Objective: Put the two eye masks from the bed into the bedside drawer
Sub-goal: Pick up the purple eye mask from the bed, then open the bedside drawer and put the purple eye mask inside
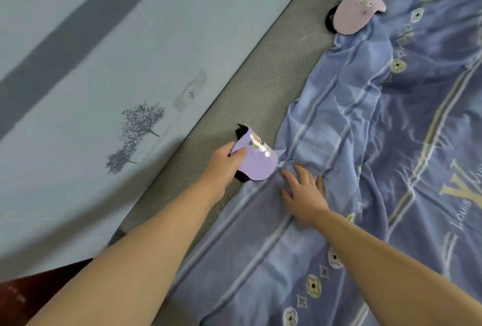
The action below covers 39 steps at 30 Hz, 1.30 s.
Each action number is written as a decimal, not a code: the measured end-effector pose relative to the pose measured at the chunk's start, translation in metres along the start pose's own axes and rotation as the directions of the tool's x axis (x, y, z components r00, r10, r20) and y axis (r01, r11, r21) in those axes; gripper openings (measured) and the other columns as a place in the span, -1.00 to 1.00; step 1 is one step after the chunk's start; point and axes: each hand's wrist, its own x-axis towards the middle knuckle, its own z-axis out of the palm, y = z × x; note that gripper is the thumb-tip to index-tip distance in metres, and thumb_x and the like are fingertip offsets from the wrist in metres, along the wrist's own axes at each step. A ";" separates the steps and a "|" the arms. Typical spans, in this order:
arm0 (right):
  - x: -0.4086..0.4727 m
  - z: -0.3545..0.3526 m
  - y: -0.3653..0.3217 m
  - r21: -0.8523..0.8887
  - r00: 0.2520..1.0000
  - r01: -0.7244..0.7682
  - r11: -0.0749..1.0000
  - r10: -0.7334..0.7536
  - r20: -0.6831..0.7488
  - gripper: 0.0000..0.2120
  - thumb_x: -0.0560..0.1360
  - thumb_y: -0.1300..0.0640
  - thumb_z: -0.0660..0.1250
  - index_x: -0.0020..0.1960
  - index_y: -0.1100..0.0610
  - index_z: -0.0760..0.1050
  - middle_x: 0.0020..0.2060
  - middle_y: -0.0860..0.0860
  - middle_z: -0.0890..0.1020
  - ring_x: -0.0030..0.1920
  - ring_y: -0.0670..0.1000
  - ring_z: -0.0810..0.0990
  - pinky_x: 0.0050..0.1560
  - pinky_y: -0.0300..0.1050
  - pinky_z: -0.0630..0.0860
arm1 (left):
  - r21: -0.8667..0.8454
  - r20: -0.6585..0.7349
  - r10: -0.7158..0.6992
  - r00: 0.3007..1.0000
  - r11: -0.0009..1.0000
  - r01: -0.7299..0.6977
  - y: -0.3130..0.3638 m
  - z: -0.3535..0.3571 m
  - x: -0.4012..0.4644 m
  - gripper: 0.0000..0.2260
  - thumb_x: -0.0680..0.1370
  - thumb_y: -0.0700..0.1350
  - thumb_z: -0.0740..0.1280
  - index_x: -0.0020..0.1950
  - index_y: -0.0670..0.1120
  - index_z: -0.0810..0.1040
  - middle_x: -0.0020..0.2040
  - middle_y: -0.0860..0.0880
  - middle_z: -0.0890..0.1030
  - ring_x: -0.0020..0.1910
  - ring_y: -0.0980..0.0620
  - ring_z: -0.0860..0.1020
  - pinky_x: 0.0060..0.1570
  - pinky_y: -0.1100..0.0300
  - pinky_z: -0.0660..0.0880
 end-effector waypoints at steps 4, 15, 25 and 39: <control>-0.052 -0.072 -0.036 0.737 0.986 -0.134 0.662 0.161 0.034 -0.69 0.58 0.05 0.06 0.27 0.03 0.40 0.25 0.10 0.53 0.17 0.08 0.53 0.18 -0.03 0.39 | -0.301 -0.038 -0.085 0.996 0.951 0.070 0.017 0.013 -0.088 -0.84 0.54 -0.13 0.28 -0.18 0.01 0.62 -0.18 0.05 0.64 -0.19 0.11 0.57 -0.27 0.28 0.47; -0.273 -0.174 -0.037 0.794 0.938 0.310 0.522 -0.307 -0.164 -0.70 0.50 0.14 0.30 0.23 0.03 0.49 -0.10 -0.03 0.67 -0.08 -0.07 0.63 -0.02 -0.16 0.56 | 0.087 -0.261 0.285 0.922 0.959 -0.271 0.027 0.071 -0.335 -0.89 0.52 -0.03 0.32 -0.07 -0.06 0.56 -0.09 -0.07 0.59 -0.10 -0.01 0.52 -0.07 0.10 0.45; -0.417 -0.174 -0.076 0.717 0.812 0.537 0.444 -0.503 -0.297 -0.92 0.49 0.08 0.34 -0.08 -0.07 0.60 -0.25 0.02 0.63 -0.20 -0.06 0.60 -0.14 -0.20 0.57 | 0.193 -0.180 0.490 0.853 0.868 -0.458 0.036 0.040 -0.488 -0.87 0.52 -0.09 0.34 -0.22 0.08 0.59 -0.27 0.09 0.64 -0.22 0.16 0.55 -0.17 0.32 0.41; -0.605 -0.044 -0.135 0.943 0.758 0.213 0.256 -0.652 0.006 -0.84 0.47 0.11 0.35 0.02 0.11 0.60 -0.15 -0.03 0.74 -0.12 -0.04 0.69 -0.19 -0.17 0.63 | -0.582 -0.129 0.382 0.915 0.718 -0.382 -0.097 -0.002 -0.684 -0.56 0.49 0.26 0.17 0.14 -0.01 0.59 0.16 -0.10 0.63 0.13 -0.11 0.59 0.13 -0.01 0.52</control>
